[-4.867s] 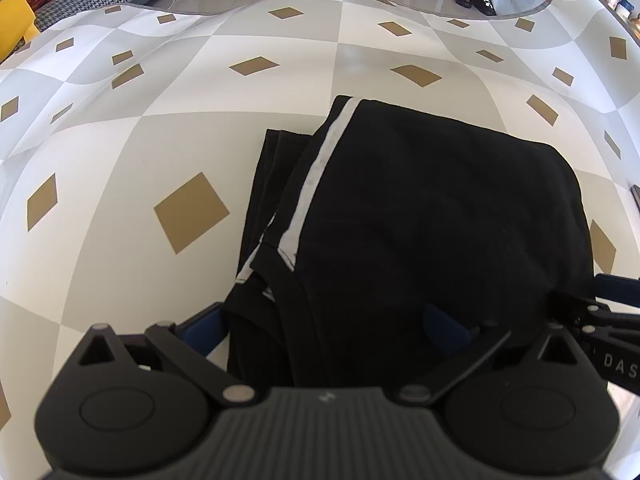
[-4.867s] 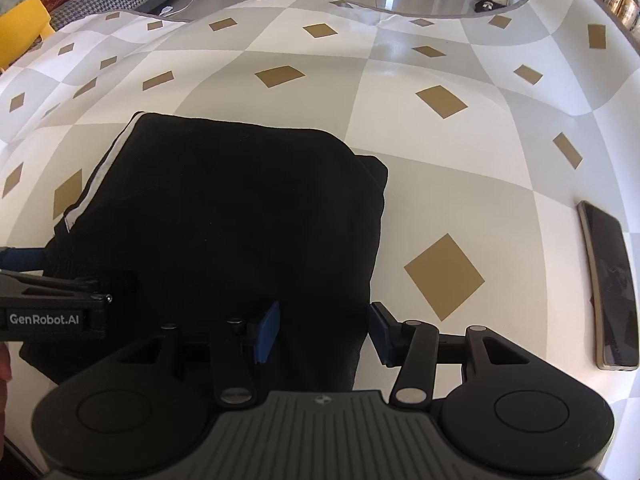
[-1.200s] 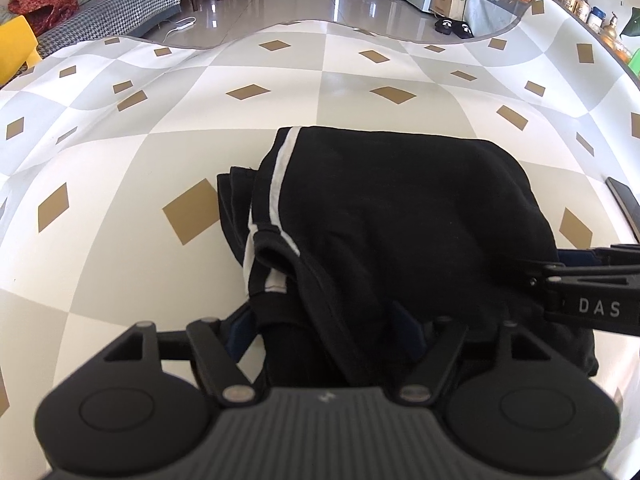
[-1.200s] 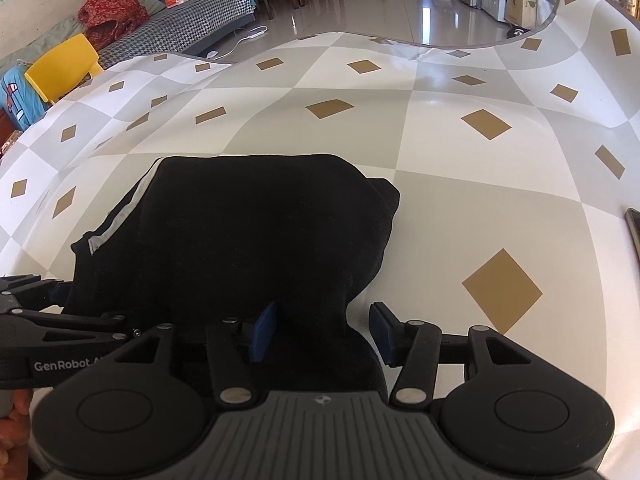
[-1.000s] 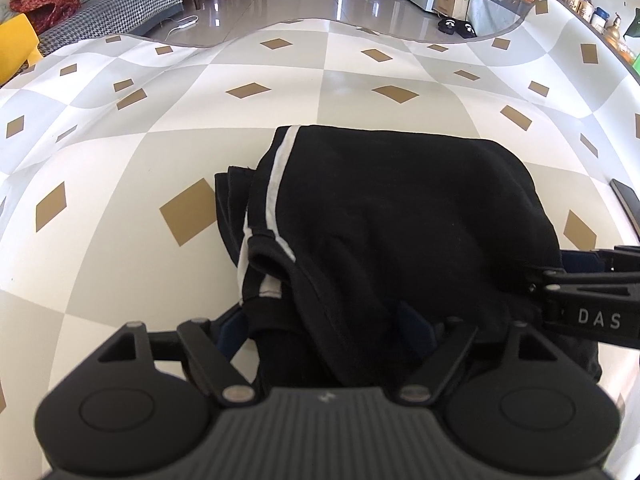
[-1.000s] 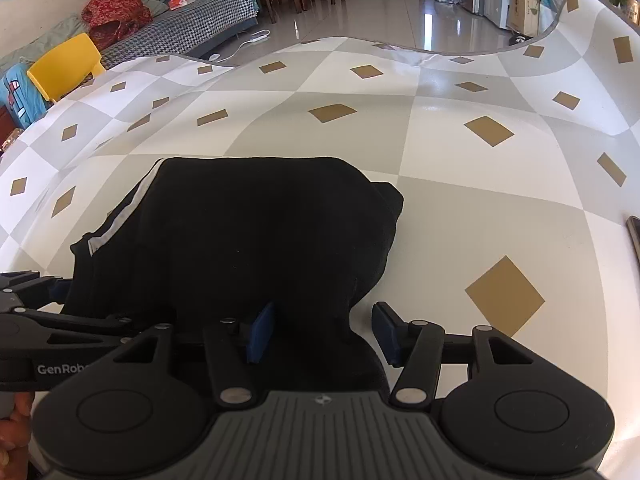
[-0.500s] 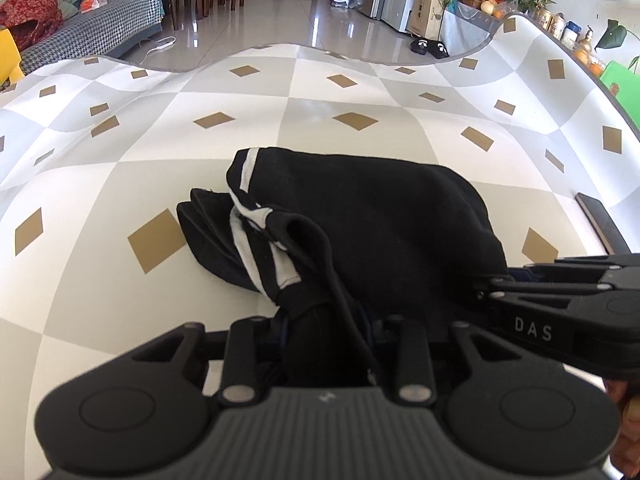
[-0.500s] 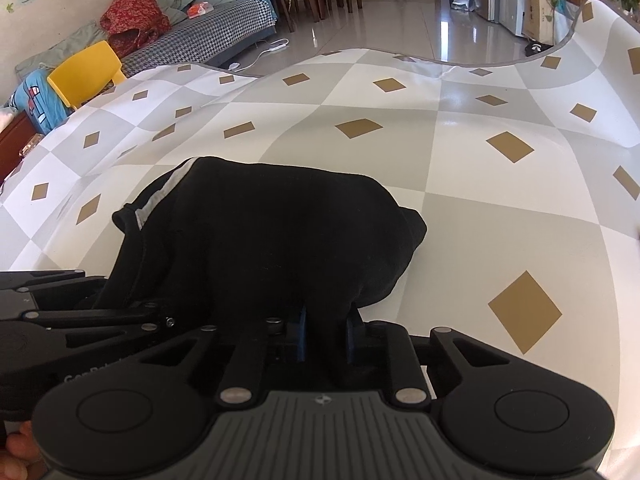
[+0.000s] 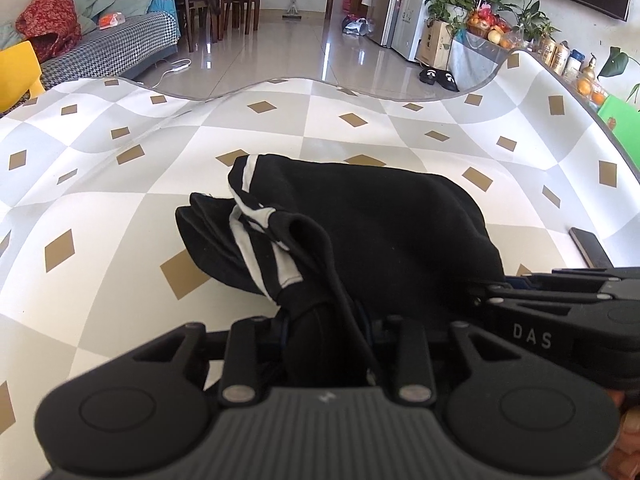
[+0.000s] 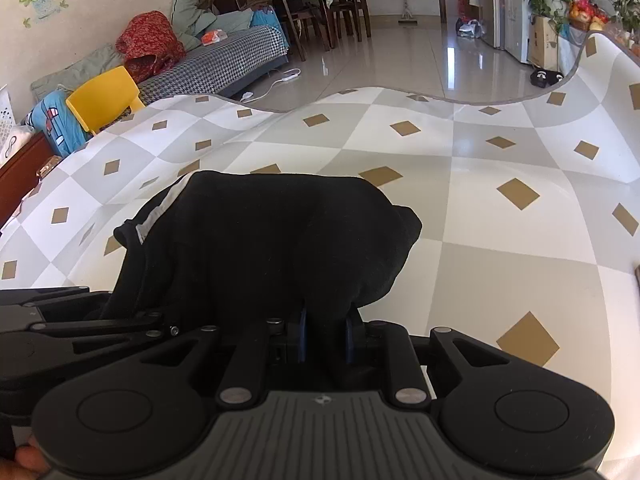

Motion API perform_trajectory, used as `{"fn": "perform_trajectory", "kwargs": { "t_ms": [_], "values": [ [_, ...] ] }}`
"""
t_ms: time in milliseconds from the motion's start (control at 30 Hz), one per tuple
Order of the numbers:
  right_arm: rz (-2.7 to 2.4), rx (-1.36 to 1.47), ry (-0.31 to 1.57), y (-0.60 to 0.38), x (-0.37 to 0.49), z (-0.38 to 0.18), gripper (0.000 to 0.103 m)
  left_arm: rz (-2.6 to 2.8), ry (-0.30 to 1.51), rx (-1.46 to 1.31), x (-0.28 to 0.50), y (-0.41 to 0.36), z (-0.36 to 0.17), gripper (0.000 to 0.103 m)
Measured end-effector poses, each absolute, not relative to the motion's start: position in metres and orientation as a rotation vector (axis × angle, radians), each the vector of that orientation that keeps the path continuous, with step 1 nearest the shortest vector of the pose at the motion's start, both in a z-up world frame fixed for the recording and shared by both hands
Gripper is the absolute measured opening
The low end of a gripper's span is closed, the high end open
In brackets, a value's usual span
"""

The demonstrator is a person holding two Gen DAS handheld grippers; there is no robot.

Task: Fold clothes
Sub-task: 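Lift the folded shirt with both tools and carry it across the table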

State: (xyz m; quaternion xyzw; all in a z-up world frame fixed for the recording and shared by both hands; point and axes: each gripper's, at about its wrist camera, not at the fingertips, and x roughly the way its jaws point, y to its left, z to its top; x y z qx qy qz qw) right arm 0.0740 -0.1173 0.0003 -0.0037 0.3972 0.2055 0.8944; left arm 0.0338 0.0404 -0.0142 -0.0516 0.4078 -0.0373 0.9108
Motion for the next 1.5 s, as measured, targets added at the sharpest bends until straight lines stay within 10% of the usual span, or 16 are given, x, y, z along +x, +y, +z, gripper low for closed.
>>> {"fn": "perform_trajectory", "kwargs": {
  "t_ms": [1500],
  "values": [
    [0.738,-0.049,0.678,0.043,0.053,0.038,0.018,0.265,0.688,-0.241,-0.031,0.189,0.038,0.028]
  ]
}}
